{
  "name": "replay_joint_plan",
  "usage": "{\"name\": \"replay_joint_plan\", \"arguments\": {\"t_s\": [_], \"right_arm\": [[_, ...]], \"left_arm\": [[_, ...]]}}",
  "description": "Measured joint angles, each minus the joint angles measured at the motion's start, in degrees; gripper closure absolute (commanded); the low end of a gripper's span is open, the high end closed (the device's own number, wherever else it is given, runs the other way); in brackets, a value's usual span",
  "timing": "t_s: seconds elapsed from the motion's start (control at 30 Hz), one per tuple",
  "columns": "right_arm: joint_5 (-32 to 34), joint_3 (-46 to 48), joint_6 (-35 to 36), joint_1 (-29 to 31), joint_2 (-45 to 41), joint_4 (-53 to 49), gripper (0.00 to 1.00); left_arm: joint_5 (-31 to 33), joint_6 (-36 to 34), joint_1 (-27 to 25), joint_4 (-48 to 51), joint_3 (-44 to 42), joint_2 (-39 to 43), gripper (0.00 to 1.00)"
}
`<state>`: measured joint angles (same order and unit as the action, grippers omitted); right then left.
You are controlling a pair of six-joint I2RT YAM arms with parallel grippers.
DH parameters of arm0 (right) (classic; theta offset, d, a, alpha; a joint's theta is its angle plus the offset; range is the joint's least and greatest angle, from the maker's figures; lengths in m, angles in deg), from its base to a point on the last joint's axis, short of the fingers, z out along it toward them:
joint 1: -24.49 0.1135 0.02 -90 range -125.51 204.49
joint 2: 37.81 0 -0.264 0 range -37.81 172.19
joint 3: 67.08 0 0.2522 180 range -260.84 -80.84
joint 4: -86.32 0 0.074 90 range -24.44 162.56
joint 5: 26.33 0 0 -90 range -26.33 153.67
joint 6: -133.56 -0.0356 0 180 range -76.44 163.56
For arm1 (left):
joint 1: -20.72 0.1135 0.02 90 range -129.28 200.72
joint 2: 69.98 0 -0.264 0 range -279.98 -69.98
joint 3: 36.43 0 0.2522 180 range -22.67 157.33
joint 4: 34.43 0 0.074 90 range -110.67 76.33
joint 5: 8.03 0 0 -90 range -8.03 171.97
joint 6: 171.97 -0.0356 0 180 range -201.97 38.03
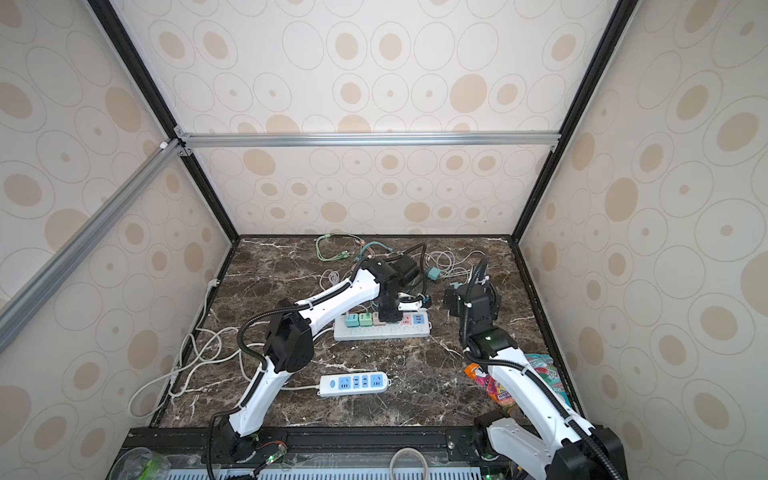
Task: Insert the plug
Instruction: 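Press the teal charger down into the teal socket with the left gripper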
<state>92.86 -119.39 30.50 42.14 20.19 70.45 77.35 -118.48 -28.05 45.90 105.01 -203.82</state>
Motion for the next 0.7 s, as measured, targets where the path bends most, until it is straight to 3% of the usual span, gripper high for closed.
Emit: {"name": "replay_joint_plan", "arguments": {"t_s": [0.7], "right_arm": [[-0.02, 0.00, -0.61, -0.04, 1.16, -0.02, 0.00]], "left_arm": [[2.84, 0.04, -0.26, 0.33, 1.16, -1.18, 1.00]]}}
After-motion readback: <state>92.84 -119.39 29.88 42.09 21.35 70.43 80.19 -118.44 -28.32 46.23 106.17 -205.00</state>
